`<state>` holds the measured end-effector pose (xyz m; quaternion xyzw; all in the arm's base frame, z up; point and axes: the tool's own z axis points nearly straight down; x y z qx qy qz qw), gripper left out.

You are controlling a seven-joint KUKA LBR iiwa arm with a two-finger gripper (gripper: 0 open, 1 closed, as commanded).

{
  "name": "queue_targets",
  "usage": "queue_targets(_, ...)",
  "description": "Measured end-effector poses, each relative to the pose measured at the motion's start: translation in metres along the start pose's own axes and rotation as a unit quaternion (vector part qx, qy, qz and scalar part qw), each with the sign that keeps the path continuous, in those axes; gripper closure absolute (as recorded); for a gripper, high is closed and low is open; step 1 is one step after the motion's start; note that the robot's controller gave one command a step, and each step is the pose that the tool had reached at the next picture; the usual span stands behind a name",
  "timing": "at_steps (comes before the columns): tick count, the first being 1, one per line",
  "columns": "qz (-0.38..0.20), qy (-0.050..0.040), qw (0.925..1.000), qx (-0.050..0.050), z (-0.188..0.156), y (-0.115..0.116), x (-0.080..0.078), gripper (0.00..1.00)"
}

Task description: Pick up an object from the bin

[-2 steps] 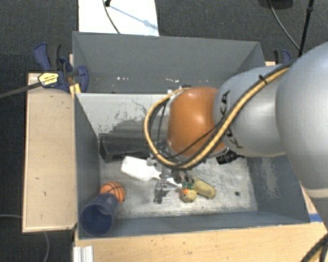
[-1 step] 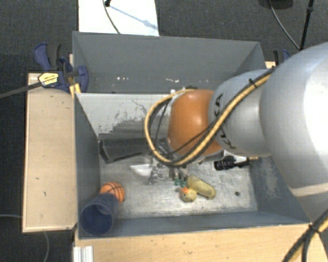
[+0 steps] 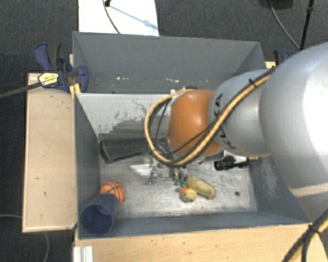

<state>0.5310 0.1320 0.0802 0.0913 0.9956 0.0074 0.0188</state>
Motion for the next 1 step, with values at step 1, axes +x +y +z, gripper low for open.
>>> queue_targets(1, 0.000, 0.0142, 0.9999, 0.007, -0.1538, 0.0101, -0.0250, 1.00)
